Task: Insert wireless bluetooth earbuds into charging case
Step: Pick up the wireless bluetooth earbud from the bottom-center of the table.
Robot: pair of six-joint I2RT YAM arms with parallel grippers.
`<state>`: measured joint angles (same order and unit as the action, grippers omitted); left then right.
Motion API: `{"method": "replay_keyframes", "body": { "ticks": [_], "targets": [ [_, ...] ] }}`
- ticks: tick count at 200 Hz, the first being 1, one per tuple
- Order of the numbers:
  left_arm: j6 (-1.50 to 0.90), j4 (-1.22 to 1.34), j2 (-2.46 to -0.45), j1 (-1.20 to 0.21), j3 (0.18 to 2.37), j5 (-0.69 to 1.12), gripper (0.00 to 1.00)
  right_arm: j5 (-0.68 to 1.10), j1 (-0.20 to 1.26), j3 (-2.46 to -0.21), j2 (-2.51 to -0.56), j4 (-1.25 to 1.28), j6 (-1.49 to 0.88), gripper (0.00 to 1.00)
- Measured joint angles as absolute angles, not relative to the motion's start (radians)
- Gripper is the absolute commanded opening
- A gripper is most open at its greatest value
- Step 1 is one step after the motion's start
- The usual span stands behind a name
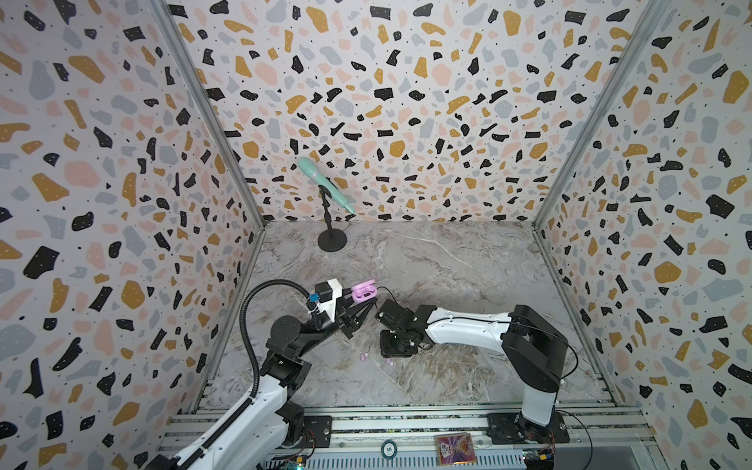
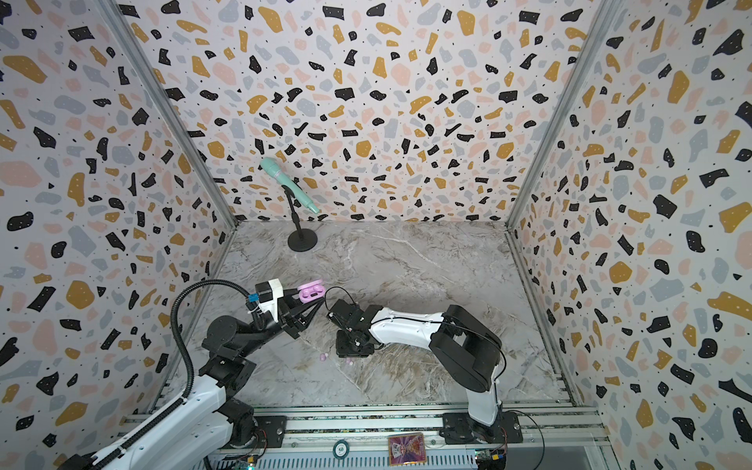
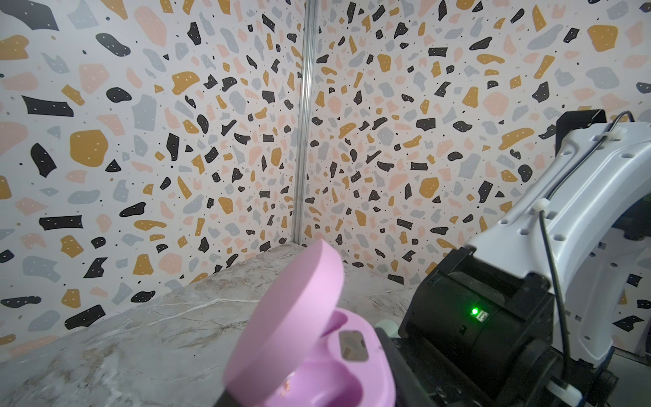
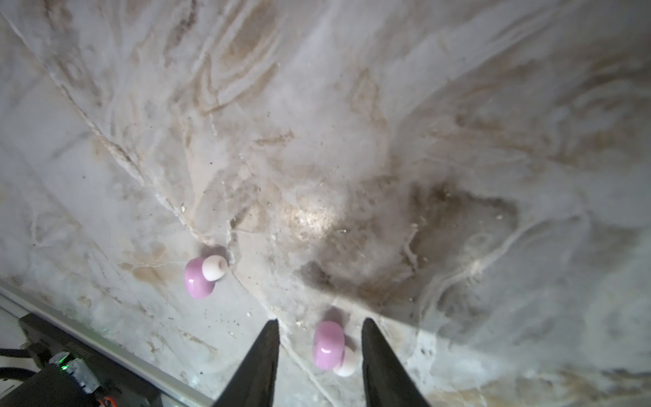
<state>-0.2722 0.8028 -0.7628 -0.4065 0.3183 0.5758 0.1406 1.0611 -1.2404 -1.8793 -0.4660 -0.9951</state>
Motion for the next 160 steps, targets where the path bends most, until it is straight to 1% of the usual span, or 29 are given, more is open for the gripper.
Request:
{"method": "replay_keyframes", "body": {
  "ticks": [86, 160],
  "targets": [
    [-0.274, 0.800, -0.747, -0.406, 0.315, 0.574, 0.06, 0.138, 1.077, -1.300, -1.928, -0.536, -0.997, 0.34],
    [-0.274, 0.800, -0.746, -0.406, 0.315, 0.573, 0.05, 0.142, 1.086, -1.303, -1.938, -0.565, -0.997, 0.30]
  ]
}}
